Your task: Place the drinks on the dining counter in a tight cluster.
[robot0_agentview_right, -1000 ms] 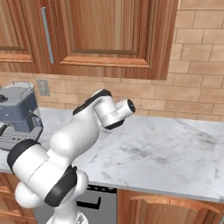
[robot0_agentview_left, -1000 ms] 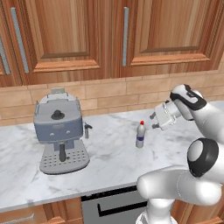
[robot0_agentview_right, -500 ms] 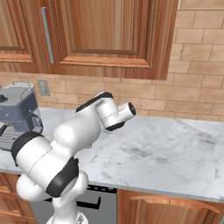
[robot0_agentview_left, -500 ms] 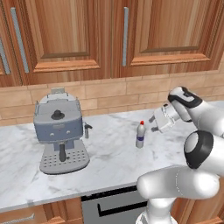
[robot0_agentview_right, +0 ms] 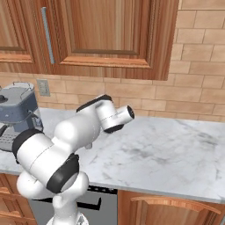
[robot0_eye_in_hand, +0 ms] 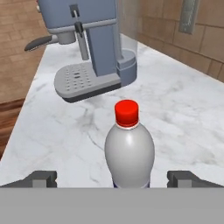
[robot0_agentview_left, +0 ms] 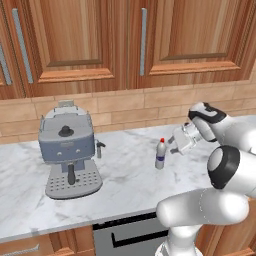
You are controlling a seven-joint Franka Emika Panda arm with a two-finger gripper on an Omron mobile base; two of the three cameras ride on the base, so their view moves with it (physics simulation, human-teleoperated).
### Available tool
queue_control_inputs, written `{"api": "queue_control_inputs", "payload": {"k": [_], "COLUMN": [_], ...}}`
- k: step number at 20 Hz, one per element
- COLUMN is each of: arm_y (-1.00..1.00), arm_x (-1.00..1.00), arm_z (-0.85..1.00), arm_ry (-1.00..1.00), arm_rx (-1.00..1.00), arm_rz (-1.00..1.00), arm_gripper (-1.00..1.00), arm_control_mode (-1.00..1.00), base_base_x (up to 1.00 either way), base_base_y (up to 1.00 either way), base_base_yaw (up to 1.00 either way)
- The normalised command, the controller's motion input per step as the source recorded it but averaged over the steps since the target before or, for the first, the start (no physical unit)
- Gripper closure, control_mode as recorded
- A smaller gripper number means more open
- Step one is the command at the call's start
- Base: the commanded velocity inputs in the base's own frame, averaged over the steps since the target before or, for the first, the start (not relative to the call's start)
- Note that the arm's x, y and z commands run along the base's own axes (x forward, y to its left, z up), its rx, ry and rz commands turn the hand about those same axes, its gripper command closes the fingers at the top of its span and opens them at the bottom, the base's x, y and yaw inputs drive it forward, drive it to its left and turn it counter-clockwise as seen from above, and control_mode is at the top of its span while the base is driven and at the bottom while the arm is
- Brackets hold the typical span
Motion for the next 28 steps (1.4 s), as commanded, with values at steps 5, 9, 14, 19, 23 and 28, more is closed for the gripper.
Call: {"api": "queue_control_inputs", "payload": {"k": [5, 9, 14, 19, 23, 28], "arm_y": [0.06, 0.00, 0.00, 0.00, 0.00, 0.00], "arm_x": [0.00, 0.01, 0.00, 0.00, 0.10, 0.24], "arm_z": [-0.08, -0.02, -0.01, 0.00, 0.00, 0.00], "arm_ry": [0.02, 0.01, 0.01, 0.00, 0.00, 0.00], "arm_rx": [0.00, 0.03, 0.14, 0.09, 0.07, 0.00], "arm_rz": [0.00, -0.02, 0.00, -0.01, -0.04, -0.10], "arm_gripper": [-1.00, -1.00, -1.00, -1.00, -1.00, -1.00], "arm_control_mode": [-1.00, -1.00, -1.00, -1.00, -1.00, -1.00], "base_base_x": [0.00, 0.00, 0.00, 0.00, 0.00, 0.00], "base_base_y": [0.00, 0.00, 0.00, 0.00, 0.00, 0.00], "base_base_yaw": [0.00, 0.00, 0.00, 0.00, 0.00, 0.00]}}
